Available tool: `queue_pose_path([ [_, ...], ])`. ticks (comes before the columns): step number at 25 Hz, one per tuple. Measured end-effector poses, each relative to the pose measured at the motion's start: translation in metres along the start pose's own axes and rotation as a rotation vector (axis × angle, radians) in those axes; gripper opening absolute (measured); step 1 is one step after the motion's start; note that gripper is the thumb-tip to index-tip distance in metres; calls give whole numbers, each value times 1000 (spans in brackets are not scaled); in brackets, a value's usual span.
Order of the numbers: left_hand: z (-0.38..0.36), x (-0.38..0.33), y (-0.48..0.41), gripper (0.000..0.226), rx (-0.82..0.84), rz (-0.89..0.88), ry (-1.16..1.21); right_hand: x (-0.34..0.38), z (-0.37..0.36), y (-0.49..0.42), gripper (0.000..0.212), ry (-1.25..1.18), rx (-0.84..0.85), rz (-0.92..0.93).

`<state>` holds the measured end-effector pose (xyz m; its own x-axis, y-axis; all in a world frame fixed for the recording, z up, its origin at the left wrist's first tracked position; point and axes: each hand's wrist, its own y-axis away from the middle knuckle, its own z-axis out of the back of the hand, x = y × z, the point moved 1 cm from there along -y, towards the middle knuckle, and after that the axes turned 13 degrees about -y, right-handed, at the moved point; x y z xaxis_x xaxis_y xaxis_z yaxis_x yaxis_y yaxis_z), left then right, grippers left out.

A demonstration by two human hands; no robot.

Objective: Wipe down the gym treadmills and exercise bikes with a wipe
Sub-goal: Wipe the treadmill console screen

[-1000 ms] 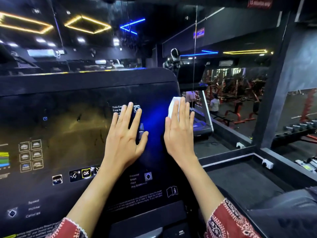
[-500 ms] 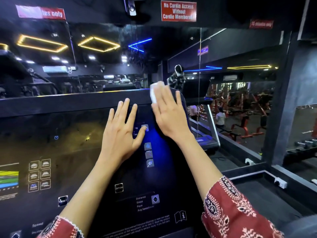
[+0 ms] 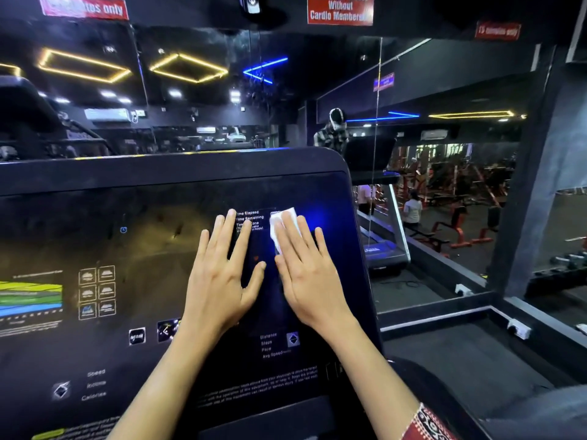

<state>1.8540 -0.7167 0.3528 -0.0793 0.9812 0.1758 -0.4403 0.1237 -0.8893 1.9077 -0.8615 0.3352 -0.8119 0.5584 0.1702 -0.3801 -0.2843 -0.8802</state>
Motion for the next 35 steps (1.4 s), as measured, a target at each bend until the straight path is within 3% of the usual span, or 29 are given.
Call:
queue_pose_path([
  [4, 7, -1, 30, 62, 46, 24, 14, 8, 2, 23, 52, -33, 16, -112],
  [7, 11, -1, 53, 62, 86, 15, 19, 15, 1, 54, 51, -1, 92, -6],
  [10, 17, -3, 73, 61, 112, 12, 26, 17, 4, 82, 52, -70, 54, -146],
  [14, 20, -10, 96, 60, 141, -10, 41, 18, 6, 124, 48, -35, 163, -27],
  [18, 23, -21, 116, 61, 170, -24, 58, 11, 17, 157, 52, -101, 109, -238],
  [22, 23, -34, 128, 62, 198, -39, 86, 19, 18, 173, 48, -27, 241, -88],
  [27, 23, -44, 134, 62, 212, -69, 98, 4, 29, 191, 51, -8, 119, -348],
  [35, 12, -54, 100, 62, 169, -51, 118, -24, 31, 100, 56, -82, -7, -376],
])
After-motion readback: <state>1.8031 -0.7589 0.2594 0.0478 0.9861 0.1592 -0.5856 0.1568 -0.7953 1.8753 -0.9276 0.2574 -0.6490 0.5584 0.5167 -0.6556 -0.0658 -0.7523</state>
